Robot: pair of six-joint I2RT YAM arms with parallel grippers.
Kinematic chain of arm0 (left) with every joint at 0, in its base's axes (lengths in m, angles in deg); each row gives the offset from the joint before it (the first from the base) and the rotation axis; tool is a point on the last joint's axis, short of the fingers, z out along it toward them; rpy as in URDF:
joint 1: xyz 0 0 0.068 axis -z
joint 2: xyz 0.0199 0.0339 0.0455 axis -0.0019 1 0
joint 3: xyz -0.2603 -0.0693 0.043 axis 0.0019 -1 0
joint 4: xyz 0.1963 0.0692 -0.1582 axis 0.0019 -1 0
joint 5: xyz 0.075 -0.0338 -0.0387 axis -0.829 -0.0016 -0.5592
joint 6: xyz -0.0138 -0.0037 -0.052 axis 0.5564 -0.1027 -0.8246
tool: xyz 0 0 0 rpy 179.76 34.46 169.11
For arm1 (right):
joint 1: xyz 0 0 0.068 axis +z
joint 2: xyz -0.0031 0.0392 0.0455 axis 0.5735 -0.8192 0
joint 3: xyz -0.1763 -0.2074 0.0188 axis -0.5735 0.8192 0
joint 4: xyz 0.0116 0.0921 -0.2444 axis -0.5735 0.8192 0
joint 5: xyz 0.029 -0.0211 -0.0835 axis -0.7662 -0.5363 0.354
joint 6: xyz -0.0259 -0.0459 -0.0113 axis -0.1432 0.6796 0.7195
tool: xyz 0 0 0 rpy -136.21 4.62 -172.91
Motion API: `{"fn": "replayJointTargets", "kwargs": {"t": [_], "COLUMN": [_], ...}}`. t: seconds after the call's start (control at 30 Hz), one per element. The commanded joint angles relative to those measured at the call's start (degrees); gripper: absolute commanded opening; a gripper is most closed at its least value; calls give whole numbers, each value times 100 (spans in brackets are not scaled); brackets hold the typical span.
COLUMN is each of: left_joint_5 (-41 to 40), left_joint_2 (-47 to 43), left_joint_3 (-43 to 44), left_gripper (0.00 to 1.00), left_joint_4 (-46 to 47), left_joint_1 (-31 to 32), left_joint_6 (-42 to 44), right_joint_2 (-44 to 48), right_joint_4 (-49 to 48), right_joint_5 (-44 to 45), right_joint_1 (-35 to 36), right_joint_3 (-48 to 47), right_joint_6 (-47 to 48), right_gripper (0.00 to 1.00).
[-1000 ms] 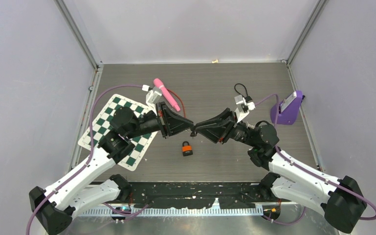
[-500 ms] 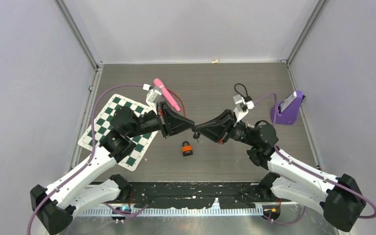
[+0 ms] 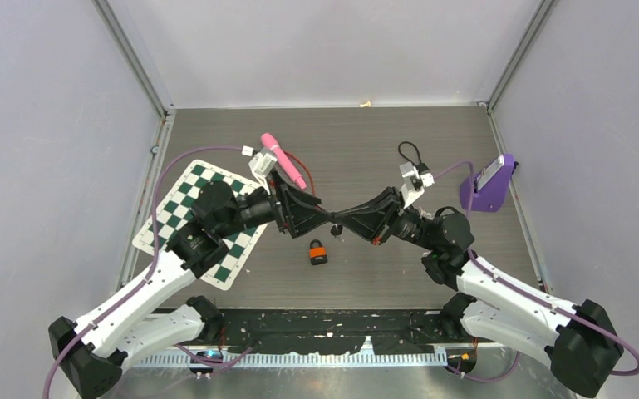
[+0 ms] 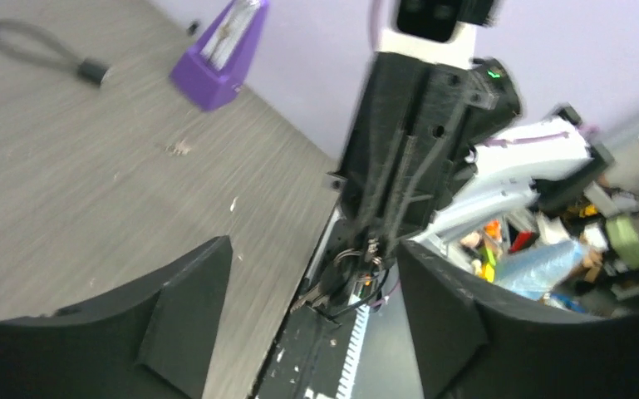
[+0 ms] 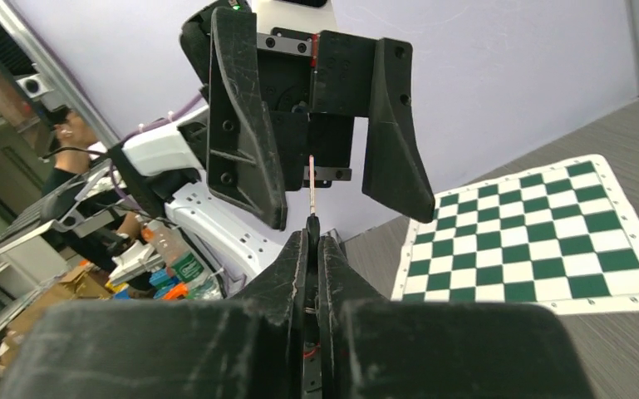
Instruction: Unlock with the key
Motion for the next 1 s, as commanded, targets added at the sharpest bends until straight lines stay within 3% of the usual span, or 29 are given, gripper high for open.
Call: {"fn": "replayJointTargets", "kwargs": {"t": [0.0,0.03,0.07,0.2,0.27,0.43,0.7,0.97], "left_joint_5": [-1577,-1949,-2258,-3343,-3517,-3389,-2839,-2700], "left_joint_2": [-195,-204,-209,-181,-81,627,2195,3679], "left_joint_3": [472,574,657,847,842,1018,1009,1473], "left_gripper": [88,97,99,100,100,100,98,86], "left_joint_4": [-1841,-2361,-2714,-3899,-4241,-5017,-5097,-5079], "left_joint_1": [8,1,-5,-51,-74,-73,66,362], "left_joint_6": [544,592,607,372,235,-366,-1072,-1590], "right_joint_2": [484,556,696,1123,1295,1526,1662,1614], "right_joint_4": [376,537,616,959,1164,1497,1745,1729], "right_joint_5": [610,690,861,1430,1664,1949,2134,2104], "right_joint_1": [-57,-60,-71,-89,-91,-94,-107,-110], "right_joint_3": [257,305,414,757,883,1097,1437,1626], "right_joint_6": [329,367,430,532,561,573,556,525], "right_gripper": [5,5,5,5,5,5,5,5]}}
